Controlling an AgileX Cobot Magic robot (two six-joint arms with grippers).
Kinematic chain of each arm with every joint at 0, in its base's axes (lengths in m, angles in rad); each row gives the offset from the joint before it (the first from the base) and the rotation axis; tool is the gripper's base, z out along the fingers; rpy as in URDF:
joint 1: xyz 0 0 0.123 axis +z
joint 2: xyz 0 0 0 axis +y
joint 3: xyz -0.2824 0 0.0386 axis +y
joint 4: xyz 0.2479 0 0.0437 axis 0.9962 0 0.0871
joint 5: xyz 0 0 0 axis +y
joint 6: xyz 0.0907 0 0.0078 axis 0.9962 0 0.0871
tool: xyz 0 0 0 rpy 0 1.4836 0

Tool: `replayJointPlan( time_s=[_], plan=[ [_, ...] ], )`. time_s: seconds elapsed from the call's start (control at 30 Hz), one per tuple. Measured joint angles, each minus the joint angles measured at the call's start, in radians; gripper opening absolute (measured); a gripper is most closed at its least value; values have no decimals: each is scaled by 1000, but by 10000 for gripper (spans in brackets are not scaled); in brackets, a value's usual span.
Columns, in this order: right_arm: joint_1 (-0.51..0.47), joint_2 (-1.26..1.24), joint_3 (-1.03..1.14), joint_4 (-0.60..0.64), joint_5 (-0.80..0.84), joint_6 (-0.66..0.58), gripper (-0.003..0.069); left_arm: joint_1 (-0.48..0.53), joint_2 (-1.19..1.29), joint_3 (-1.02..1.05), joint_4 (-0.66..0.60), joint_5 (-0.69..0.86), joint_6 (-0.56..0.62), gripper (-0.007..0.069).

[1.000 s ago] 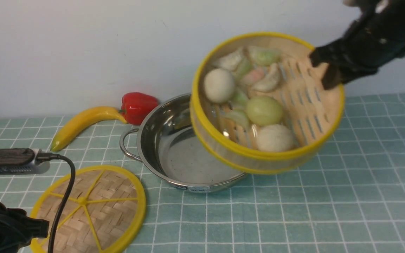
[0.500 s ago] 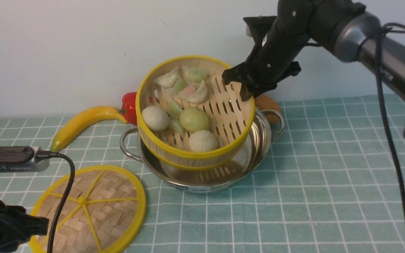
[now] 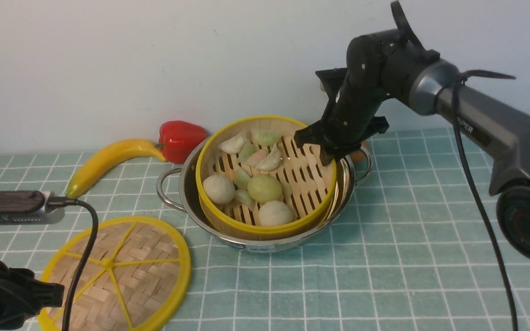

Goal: Place the steamer in the pot on the blue tablecloth, and put the lid on the steamer.
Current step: 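Place the bamboo steamer basket of food into the steel pot with the right gripper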

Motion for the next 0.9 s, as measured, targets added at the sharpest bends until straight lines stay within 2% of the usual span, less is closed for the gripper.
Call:
replayJointPlan(
  time_s=[0.13, 0.27, 0.5, 0.53, 0.57, 0.73, 0.9],
  plan=[
    [0, 0, -1, -1, -1, 0, 76, 0, 0, 0, 0, -48, 0, 243],
    [0, 1, -2, 4, -2, 0, 107, 0, 0, 0, 0, -95, 0, 243],
    [0, 0, -9, 23, -15, 0, 272, 0, 1, 0, -1, -187, 0, 243],
    [0, 0, -9, 23, -15, 0, 278, 0, 2, 0, -1, -191, 0, 243],
    [0, 0, -10, 28, -17, 0, 321, 0, 9, 0, -4, -213, 0, 243],
    [0, -27, -10, 34, -17, -5, 436, 0, 80, 0, -8, -256, 0, 243],
    [0, -162, -10, 29, -15, -32, 477, 0, 217, -22, -42, -333, 0, 243]
  ],
)
